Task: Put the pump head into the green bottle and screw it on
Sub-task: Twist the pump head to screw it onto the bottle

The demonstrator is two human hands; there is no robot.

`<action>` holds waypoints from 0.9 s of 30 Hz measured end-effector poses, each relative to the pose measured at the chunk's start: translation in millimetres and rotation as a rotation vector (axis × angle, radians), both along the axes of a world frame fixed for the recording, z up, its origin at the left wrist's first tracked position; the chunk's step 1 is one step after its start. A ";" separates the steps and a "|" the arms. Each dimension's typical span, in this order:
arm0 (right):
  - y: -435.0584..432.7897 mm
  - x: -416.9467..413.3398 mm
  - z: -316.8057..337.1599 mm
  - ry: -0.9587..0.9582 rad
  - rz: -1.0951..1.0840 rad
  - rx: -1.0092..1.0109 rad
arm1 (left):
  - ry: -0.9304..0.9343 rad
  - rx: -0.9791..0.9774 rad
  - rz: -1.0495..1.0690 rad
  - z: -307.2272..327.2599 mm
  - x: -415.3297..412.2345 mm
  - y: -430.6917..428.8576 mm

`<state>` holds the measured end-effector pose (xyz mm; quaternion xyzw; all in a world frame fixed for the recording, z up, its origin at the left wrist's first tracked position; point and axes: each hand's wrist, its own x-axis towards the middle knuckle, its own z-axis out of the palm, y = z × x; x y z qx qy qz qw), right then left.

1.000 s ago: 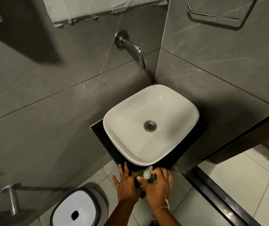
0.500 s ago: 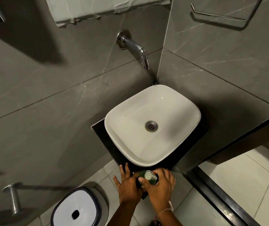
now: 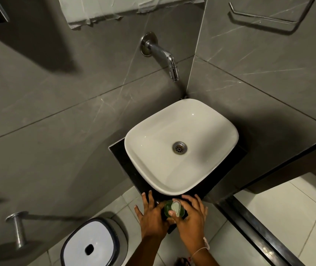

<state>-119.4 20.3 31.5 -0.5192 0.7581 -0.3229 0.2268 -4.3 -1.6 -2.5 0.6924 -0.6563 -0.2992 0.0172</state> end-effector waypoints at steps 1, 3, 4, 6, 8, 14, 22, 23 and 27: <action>-1.1 -1.0 0.0 0.010 -0.009 0.004 | -0.006 -0.001 0.002 -1.0 -0.6 0.4; -4.0 -0.9 -0.2 0.031 -0.026 0.004 | -0.010 -0.005 0.014 -2.6 -0.5 0.5; -4.7 -0.2 -0.4 0.046 -0.032 0.001 | -0.014 -0.006 0.015 -3.9 -0.1 0.2; -2.4 0.5 -2.6 0.068 -0.054 0.006 | -0.019 -0.019 0.019 -6.8 -1.1 0.9; 1.5 2.2 -6.0 0.060 -0.098 0.016 | -0.017 -0.046 0.027 -6.9 -1.8 2.3; 0.0 17.0 2.1 0.045 -0.188 0.116 | -0.044 -0.057 0.017 -7.8 -2.1 2.0; 10.6 -13.6 33.2 -0.129 -0.045 0.114 | -0.018 -0.040 0.019 -7.6 -0.2 0.7; 12.8 -17.5 36.2 -0.204 -0.064 0.074 | -0.007 -0.040 0.019 -7.7 -0.3 0.9; 7.9 -9.1 45.3 -0.328 -0.127 0.046 | 0.008 -0.048 0.018 -8.7 1.0 2.5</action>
